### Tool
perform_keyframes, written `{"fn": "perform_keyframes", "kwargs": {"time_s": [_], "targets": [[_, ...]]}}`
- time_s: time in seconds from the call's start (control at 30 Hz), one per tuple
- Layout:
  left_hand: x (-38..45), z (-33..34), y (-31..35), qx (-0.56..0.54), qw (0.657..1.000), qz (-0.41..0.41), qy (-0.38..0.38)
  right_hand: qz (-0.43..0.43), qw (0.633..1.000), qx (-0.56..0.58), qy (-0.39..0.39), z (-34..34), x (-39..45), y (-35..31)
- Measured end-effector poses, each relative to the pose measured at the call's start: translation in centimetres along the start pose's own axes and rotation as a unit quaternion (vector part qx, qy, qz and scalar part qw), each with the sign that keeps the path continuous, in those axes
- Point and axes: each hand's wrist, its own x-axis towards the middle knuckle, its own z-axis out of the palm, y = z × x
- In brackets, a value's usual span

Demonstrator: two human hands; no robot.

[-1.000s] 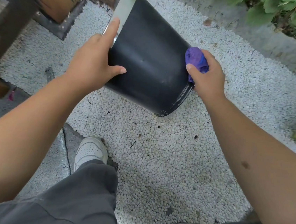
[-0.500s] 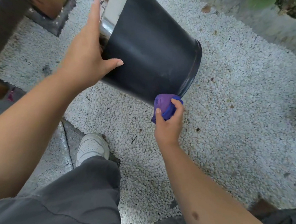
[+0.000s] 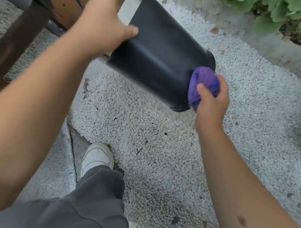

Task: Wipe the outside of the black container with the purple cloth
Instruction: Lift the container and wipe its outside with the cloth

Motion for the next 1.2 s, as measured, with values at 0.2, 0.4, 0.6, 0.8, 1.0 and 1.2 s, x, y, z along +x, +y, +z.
{"fn": "perform_keyframes", "kwargs": {"time_s": [0.2, 0.4, 0.6, 0.8, 1.0, 1.2], "targets": [[-0.6, -1.1, 2.9, 0.048, 0.989, 0.113, -0.085, 0.149, 0.984, 0.089, -0.033, -2.2, 2.6, -0.9], [-0.3, 0.9, 1.8, 0.142, 0.980, 0.135, -0.018, 0.116, 0.992, 0.037, -0.018, -2.2, 3.2, -0.7], [1.6, 1.2, 2.4, 0.239, 0.961, 0.139, -0.020, -0.007, 0.991, -0.136, 0.003, -1.9, 2.3, 0.9], [2.3, 1.6, 2.7, 0.287, 0.946, 0.147, -0.013, -0.006, 0.984, -0.177, 0.036, -0.7, -1.0, 2.6], [2.6, 1.9, 2.4, 0.289, 0.950, 0.118, -0.018, 0.008, 0.961, -0.251, -0.115, 0.0, -8.3, 7.8], [1.0, 1.6, 1.8, 0.074, 0.985, 0.156, 0.024, -0.038, 0.969, -0.210, -0.127, 0.7, -9.5, 7.7]]}}
